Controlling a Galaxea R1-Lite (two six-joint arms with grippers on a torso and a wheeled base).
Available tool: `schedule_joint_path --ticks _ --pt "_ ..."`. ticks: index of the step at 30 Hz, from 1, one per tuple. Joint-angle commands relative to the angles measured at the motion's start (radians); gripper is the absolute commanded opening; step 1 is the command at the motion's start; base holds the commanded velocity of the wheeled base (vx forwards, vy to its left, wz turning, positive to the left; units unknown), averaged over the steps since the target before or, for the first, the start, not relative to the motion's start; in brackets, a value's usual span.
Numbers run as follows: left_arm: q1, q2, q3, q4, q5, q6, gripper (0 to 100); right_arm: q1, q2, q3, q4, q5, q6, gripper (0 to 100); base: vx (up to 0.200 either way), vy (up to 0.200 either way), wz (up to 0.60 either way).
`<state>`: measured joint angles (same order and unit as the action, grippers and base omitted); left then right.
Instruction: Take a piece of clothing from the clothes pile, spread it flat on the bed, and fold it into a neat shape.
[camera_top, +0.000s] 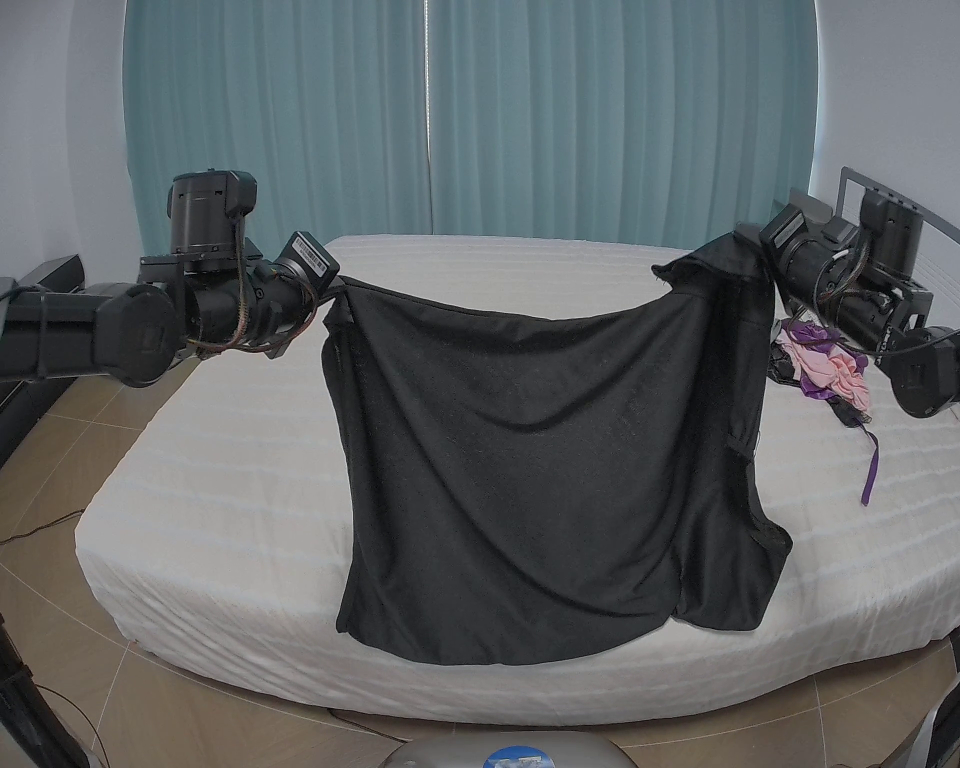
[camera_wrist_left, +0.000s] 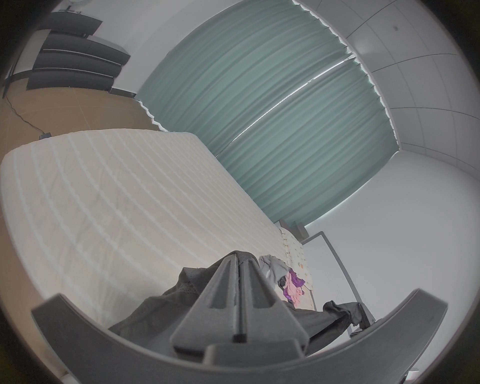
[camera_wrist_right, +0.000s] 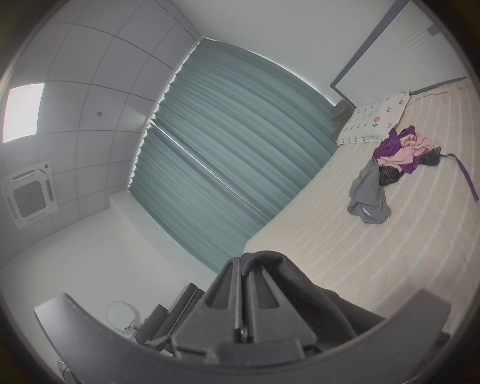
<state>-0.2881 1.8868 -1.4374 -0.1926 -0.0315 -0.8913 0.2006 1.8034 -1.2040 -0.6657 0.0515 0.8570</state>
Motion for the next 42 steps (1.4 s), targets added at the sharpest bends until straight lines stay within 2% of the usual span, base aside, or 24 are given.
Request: schedule_joint_path --ticks 1,5,15,24,25,26,27,34,42 --pt "0.021 0.152 -0.067 -0.001 -0.01 0.0 0 -0.013 0.128 -0.015 -0.015 0.002 -0.004 0 0.2 0.0 0.0" --pt "0.026 0.236 -0.08 -0.01 -0.021 0.0 0 -0.023 0.198 -0.014 -0.04 0.001 -0.004 0 0.2 0.0 0.0" --pt "0.026 0.4 -0.138 -0.019 -0.022 -0.006 0 -0.04 0.366 -0.019 -0.075 -0.015 -0.004 0 0.0 0.0 0.0" --pt "0.026 0.503 -0.155 -0.097 -0.022 -0.008 0 -0.064 0.508 -0.097 -0.086 -0.044 -0.023 0 0.0 0.0 0.0" --pt "0.026 0.515 -0.162 -0.099 -0.022 -0.009 100 -0.064 0.524 -0.109 -0.086 -0.044 -0.023 0 0.0 0.0 0.0" --pt "0.026 0.517 -0.164 -0.1 -0.022 -0.008 100 -0.064 0.527 -0.111 -0.086 -0.044 -0.024 0 0.0 0.0 0.0" --pt "0.026 0.545 -0.187 -0.102 -0.024 -0.014 100 -0.063 0.562 -0.132 -0.083 -0.044 -0.03 100 0.0 0.0 0.0" --pt "0.027 0.653 -0.255 -0.093 -0.013 -0.02 100 -0.064 0.695 -0.178 -0.078 -0.044 -0.096 100 0.0 0.0 0.0" --pt "0.073 0.583 -0.176 -0.031 -0.028 -0.083 100 -0.099 0.677 -0.154 -0.067 -0.044 -0.108 100 0.0 0.0 0.0"
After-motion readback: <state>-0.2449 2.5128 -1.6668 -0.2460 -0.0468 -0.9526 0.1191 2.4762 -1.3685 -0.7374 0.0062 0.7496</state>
